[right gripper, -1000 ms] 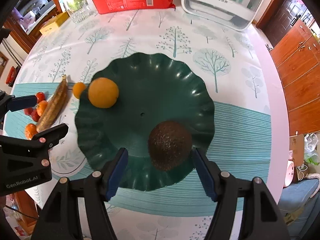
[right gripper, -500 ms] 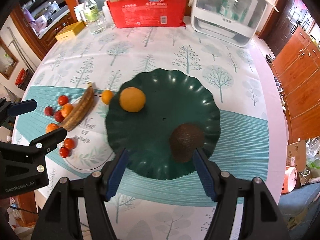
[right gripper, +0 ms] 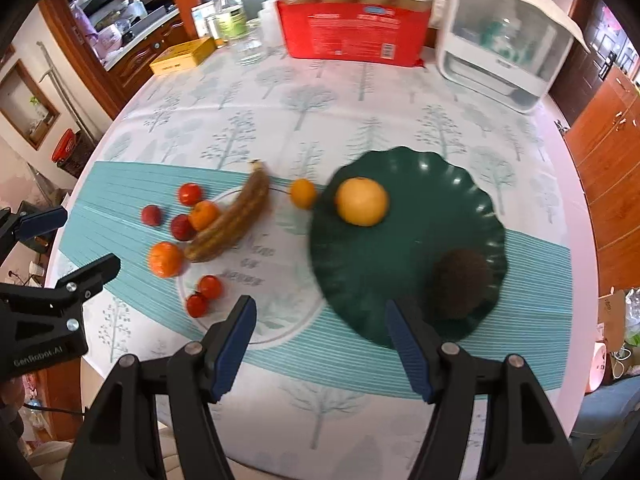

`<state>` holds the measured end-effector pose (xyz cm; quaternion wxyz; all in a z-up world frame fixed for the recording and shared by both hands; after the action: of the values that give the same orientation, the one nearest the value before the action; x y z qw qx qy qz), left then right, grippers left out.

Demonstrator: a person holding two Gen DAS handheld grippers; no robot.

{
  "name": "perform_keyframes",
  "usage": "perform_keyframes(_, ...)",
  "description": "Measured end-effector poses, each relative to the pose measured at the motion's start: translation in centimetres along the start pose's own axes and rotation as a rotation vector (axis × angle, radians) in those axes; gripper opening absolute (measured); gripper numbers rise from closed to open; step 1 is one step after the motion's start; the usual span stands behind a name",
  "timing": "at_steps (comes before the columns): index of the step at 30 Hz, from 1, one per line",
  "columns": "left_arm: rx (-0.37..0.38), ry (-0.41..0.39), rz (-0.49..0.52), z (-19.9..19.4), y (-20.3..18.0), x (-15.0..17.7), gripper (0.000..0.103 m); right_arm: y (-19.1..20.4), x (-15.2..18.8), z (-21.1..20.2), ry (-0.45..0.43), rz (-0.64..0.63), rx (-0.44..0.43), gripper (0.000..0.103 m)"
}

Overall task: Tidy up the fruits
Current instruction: 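Open both grippers on the green plate and withdraw them, then grasp the dark red fruit with the left gripper while the right tool approaches the mandarin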

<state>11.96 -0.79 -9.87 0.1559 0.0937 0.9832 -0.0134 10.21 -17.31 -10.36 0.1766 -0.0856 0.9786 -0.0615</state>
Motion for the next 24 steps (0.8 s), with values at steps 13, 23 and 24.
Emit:
perform_keyframes(13,0.037,0.033,-0.001,3.4,13.0,1.1,0.086,9.0,0.2,1.6,0.054,0.111,0.007,0.068)
perform_keyframes(23,0.154,0.061,0.117,9.5,14.1,-0.2,0.086,14.8,1.5,4.5,0.082,0.182,-0.054,0.068)
perform_keyframes(24,0.167,0.064,0.124,10.0,13.8,-0.4,0.086,15.3,1.5,5.1,0.083,0.179,-0.052,0.068)
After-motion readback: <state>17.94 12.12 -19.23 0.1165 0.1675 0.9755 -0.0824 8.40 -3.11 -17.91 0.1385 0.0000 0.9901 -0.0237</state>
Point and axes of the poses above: each gripper's, at about its wrist camera, not at the fingertips, and z roughly the way its jaws point, y to its left, x to its underside, the point moved 4 cm from there along z, roughly the way its jaws point, and after that the axes turned 10 degrees about x, right-handed, at the moved point
